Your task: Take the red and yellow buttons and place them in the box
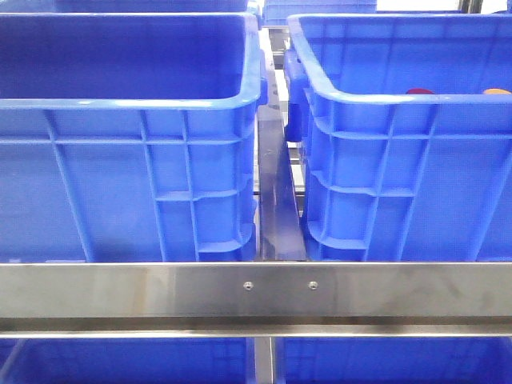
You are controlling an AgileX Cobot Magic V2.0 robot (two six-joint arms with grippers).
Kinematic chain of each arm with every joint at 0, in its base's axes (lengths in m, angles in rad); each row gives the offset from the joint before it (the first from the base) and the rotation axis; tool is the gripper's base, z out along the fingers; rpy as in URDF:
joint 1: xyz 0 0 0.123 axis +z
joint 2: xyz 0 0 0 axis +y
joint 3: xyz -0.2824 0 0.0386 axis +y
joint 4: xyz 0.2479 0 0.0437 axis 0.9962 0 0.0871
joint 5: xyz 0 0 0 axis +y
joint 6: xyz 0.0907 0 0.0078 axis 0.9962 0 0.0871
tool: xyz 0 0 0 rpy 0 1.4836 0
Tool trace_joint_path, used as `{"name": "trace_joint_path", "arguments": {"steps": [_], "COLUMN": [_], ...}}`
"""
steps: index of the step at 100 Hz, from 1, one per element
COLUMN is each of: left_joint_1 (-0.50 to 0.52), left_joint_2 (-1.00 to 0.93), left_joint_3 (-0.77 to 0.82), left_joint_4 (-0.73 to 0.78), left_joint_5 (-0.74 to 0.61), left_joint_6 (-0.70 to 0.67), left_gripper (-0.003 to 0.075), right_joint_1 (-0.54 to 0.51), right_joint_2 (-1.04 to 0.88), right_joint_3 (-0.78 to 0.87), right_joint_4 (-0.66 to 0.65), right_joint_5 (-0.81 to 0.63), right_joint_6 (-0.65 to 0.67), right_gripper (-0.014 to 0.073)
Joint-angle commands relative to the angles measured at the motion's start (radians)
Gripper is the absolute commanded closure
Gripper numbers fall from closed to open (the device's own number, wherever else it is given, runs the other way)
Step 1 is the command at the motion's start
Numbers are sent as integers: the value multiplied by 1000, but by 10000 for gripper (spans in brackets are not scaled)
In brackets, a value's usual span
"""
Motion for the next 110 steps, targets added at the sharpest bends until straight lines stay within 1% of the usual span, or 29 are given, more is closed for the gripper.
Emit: {"name": "trace_joint_path", "arguments": {"steps": [1,8,16,28,49,81,86,91,110], "left_joint_1": [3,3,3,3,3,3,3,3,3], "left_joint_2": [-34,-34,-34,-34,-34,-34,-34,-34,-34], "left_joint_3": [43,43,43,43,43,43,43,43,43], "left_joint_4": [-8,-8,-8,-8,-8,-8,-8,-8,-8], "left_joint_5": [-85,-85,-85,-85,-85,-85,-85,-85,-85], "left_joint_6": [-10,-10,-10,-10,-10,-10,-10,-10,-10], "left_gripper": [739,739,739,739,739,739,739,739,739], "right_joint_1": [27,31,31,31,31,31,31,31,31], "right_joint_2": [-20,-49,-94,-175,-339,-577,-575,-574,-574], "right_joint_3": [-5,36,94,198,337,473,491,490,490], "right_joint_4": [-174,-258,-346,-433,-434,-427,-415,-404,-393], "right_joint_5": [-128,-185,-243,-317,-330,-329,-345,-317,-310], "right_joint_6": [191,308,413,494,506,512,513,513,513], "right_gripper": [662,662,662,662,662,662,662,662,662]}}
